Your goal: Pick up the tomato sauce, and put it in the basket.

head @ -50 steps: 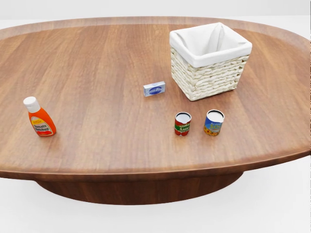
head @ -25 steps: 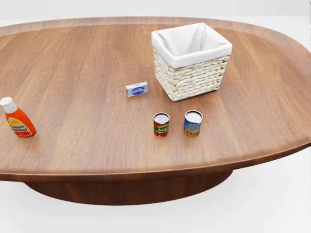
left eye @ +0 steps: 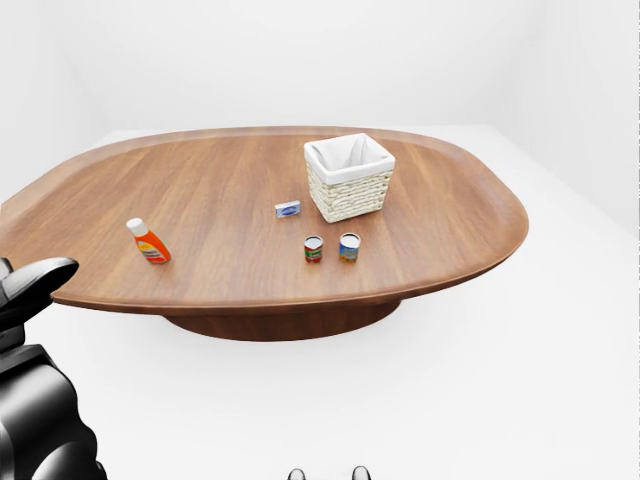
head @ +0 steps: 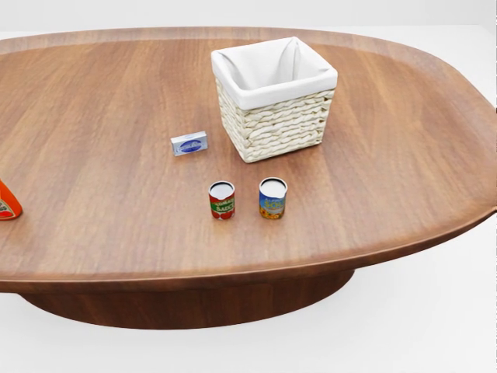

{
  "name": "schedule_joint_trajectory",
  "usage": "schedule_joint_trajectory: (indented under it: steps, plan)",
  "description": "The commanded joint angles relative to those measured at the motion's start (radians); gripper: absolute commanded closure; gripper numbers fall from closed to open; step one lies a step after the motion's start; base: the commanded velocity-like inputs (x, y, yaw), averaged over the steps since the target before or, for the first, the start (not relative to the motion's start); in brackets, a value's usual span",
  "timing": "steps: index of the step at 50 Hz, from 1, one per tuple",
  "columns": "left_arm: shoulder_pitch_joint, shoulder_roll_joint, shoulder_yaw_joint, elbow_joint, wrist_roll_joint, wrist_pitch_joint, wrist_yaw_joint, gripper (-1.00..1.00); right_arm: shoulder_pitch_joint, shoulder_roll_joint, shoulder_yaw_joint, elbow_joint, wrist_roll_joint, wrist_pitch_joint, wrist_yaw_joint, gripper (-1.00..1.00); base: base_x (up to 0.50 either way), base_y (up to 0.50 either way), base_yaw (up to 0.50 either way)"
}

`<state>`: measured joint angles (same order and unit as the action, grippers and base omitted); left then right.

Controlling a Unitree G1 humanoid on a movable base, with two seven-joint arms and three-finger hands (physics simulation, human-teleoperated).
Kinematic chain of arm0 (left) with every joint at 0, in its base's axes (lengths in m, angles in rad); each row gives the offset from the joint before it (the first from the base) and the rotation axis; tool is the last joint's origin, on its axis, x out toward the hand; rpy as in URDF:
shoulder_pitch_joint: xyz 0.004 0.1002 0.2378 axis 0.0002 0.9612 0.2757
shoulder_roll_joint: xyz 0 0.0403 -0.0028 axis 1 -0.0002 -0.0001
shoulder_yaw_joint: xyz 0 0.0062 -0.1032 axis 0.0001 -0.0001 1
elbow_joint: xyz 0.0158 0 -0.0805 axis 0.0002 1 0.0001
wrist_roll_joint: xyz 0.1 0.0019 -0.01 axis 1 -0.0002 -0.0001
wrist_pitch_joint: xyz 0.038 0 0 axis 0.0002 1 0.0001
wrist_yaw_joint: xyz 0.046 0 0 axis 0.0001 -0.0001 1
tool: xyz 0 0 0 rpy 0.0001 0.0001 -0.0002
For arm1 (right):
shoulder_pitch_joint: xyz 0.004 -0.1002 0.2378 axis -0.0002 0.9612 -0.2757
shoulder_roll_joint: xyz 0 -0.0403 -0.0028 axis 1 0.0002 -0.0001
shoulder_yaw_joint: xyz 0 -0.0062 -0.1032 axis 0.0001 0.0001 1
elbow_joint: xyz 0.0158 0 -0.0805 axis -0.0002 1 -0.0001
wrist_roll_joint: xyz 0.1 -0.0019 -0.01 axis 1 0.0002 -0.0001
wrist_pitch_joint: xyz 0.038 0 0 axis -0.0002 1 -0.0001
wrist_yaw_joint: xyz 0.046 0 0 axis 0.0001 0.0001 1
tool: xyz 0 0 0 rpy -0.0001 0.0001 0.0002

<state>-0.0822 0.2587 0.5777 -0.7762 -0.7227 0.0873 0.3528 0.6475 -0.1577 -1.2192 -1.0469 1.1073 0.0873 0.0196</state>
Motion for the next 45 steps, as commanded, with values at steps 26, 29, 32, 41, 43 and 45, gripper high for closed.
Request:
schedule_joint_trajectory:
  steps: [26,29,32,41,43,45]
  plan:
    - [-0.001,0.001,-0.003,0.0,-0.006,0.0,0.005,-1.0,-0.006,-0.004,0.009,0.0,-0.009,0.0,0.0,-1.0,0.0,-0.28,0.0]
    - [0.0,0.0,-0.003,-0.001,-0.006,0.0,0.004,-1.0,-0.005,-0.001,0.005,0.0,-0.006,0.0,0.003,-1.0,0.0,-0.3,0.0]
    - [0.001,0.0,0.0,-0.002,-0.009,0.0,0.004,-1.0,-0.005,0.003,0.016,0.0,-0.019,0.0,0.006,-1.0,0.0,-0.3,0.0]
    - [0.005,-0.004,-0.003,0.003,-0.003,0.0,-0.003,-1.0,0.008,0.0,0.059,0.0,-0.066,-0.016,-0.001,-1.0,0.0,-0.05,0.0]
    - [0.005,-0.005,-0.004,0.004,0.0,0.0,-0.004,-1.0,0.01,-0.004,0.068,0.0,-0.076,-0.017,-0.005,-1.0,0.0,0.0,0.0]
    - [0.005,-0.006,-0.005,0.003,0.0,0.0,-0.004,-1.0,0.009,-0.006,0.073,0.0,-0.082,-0.019,-0.008,-1.0,0.0,0.0,0.0]
